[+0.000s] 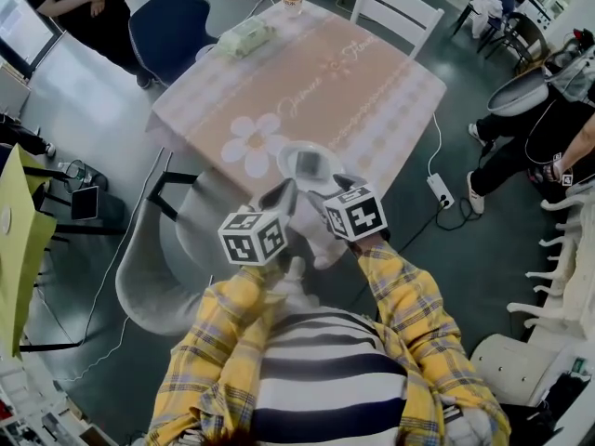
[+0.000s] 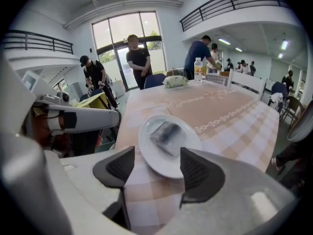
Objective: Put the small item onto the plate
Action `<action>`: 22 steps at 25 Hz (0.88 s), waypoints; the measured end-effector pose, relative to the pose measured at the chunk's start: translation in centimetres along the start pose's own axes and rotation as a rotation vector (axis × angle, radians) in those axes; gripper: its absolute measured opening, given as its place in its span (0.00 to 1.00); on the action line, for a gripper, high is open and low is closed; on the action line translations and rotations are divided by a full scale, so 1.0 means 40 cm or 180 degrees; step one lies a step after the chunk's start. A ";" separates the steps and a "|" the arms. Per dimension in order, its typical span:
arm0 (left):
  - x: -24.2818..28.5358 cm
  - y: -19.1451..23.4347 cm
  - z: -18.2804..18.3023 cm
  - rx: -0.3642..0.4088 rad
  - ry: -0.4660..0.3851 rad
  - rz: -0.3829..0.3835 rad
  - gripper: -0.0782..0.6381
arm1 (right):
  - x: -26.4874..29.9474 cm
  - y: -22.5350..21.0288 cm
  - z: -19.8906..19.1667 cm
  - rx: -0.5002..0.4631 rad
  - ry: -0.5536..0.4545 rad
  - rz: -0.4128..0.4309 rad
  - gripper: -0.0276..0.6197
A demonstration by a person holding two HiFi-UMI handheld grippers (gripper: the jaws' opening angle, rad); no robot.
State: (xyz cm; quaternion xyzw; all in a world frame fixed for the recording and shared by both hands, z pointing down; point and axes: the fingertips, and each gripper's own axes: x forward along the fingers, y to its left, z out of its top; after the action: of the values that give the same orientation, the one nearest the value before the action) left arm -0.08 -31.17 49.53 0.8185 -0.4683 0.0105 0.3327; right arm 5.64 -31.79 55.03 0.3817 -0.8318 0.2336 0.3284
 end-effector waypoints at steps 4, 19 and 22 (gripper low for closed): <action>-0.024 -0.016 -0.023 0.0023 0.0009 -0.0034 0.09 | -0.054 0.021 0.007 -0.0081 -0.0474 0.0014 0.38; -0.168 -0.118 -0.149 0.0230 0.0057 -0.0141 0.09 | -0.220 0.131 -0.088 -0.0059 -0.1024 -0.0066 0.18; -0.213 -0.133 -0.183 0.0236 0.0041 -0.0134 0.09 | -0.260 0.161 -0.116 -0.0053 -0.1119 -0.0087 0.09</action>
State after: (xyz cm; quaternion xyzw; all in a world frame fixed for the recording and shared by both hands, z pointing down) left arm 1.39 -18.81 49.60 0.8398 -0.4482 0.0261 0.3052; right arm 7.40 -19.95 49.72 0.4253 -0.8730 0.1519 0.1842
